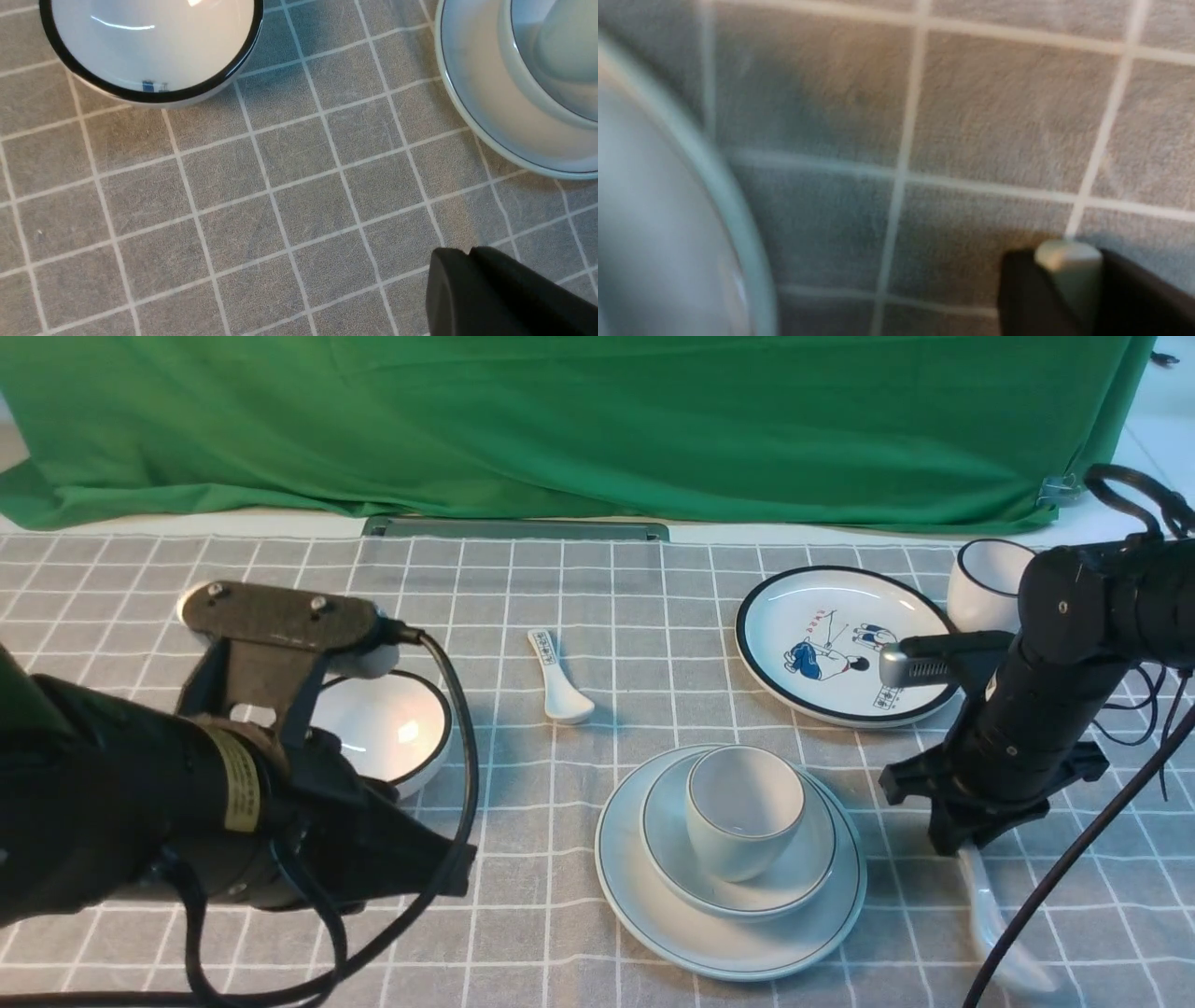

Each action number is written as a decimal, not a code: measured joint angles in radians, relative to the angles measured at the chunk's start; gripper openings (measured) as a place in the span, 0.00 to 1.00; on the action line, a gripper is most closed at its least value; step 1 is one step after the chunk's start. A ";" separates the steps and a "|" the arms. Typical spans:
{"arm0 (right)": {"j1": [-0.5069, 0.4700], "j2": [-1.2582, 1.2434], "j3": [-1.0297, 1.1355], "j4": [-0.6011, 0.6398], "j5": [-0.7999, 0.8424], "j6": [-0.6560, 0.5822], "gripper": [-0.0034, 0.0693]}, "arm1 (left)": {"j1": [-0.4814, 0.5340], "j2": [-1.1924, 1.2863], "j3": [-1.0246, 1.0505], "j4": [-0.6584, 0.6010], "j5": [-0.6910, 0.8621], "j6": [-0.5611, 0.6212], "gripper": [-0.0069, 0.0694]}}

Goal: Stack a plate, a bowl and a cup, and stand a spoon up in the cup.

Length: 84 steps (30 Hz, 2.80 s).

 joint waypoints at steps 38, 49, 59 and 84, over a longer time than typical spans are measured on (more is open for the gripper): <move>0.412 -0.358 0.525 0.017 -1.382 -0.090 0.33 | 0.000 -0.005 0.000 0.181 -0.186 -0.023 0.10; 0.397 -0.556 0.494 0.017 -0.873 -0.212 0.52 | 0.000 -0.020 0.000 0.179 -0.208 -0.023 0.10; 0.259 -1.222 0.532 0.008 -0.435 -0.100 0.08 | 0.000 -0.241 0.038 0.179 -0.182 -0.063 0.10; 0.250 -1.901 0.997 -0.004 -0.702 -0.059 0.22 | 0.000 -0.706 0.477 0.175 -0.448 -0.051 0.10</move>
